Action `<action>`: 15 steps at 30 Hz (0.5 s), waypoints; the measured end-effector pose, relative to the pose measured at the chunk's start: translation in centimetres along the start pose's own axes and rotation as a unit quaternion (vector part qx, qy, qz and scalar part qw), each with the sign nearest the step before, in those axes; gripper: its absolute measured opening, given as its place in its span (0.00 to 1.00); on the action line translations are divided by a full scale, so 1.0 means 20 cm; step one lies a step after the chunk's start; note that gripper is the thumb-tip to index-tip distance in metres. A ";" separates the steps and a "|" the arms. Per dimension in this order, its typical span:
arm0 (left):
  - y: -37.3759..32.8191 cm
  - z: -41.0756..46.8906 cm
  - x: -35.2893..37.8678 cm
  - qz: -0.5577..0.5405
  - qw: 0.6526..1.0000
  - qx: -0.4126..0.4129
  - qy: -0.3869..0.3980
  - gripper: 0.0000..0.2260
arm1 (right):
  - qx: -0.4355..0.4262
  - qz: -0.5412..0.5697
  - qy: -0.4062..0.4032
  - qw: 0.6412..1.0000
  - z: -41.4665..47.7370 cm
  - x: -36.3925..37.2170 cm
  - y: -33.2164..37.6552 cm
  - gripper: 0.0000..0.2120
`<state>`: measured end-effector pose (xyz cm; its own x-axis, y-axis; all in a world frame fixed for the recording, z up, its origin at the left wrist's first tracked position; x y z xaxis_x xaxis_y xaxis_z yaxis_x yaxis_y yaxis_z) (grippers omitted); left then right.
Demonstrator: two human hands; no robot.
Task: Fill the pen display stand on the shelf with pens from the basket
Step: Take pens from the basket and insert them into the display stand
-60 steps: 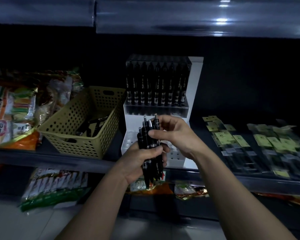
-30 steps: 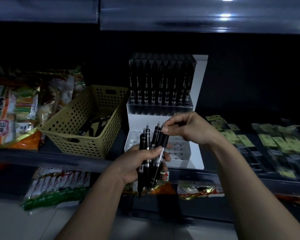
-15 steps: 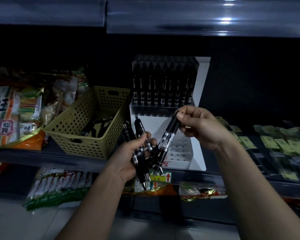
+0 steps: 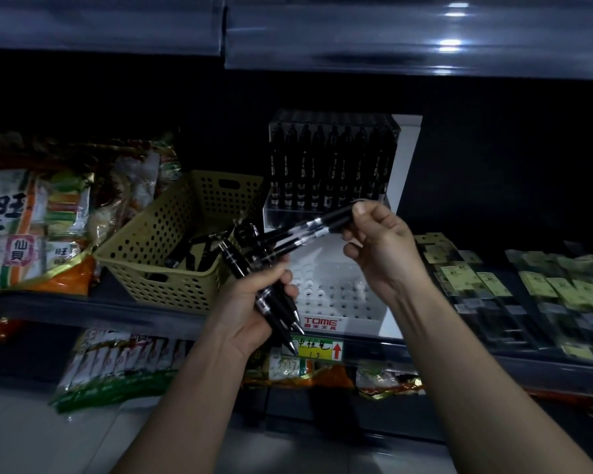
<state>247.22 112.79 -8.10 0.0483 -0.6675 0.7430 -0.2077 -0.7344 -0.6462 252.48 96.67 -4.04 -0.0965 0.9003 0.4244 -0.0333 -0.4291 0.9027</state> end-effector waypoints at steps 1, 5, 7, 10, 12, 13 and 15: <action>0.00 0.00 0.01 0.005 1.000 0.013 0.007 0.09 | -0.001 0.000 -0.006 1.000 -0.01 0.02 -0.02 0.07; -0.02 0.02 0.01 -0.070 0.994 0.080 0.017 0.18 | 0.014 -0.021 0.012 1.000 -0.04 0.08 -0.08 0.07; -0.04 0.03 -0.01 -0.110 0.988 0.104 0.017 0.17 | 0.038 -0.067 0.063 0.995 -0.06 0.10 -0.10 0.07; -0.06 0.02 -0.01 -0.097 0.989 0.115 -0.007 0.13 | 0.078 -0.130 0.140 0.979 -0.08 0.10 -0.13 0.08; -0.06 0.02 -0.03 -0.066 0.992 0.109 -0.025 0.14 | 0.112 -0.163 0.199 0.960 -0.09 0.09 -0.14 0.10; -0.05 0.02 -0.03 -0.039 0.993 0.103 -0.035 0.15 | 0.133 -0.182 0.229 0.947 -0.10 0.09 -0.14 0.10; -0.04 0.02 -0.04 0.016 0.994 0.092 -0.055 0.18 | 0.162 -0.243 0.266 0.919 -0.11 0.09 -0.14 0.06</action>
<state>247.72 113.94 -8.26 0.1539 -0.6923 0.7051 -0.0292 -0.7164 -0.6971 250.27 99.28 -5.93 -0.6243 0.7795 -0.0514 0.0882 0.1357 0.9868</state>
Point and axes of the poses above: each hand's wrist, its own z-axis towards the middle knuckle, its own x-axis out of the palm, y = z × x, the point moved 3 cm from there along z, towards the middle knuckle, and after that the axes turned 2 degrees about x, right-handed, at the moved point
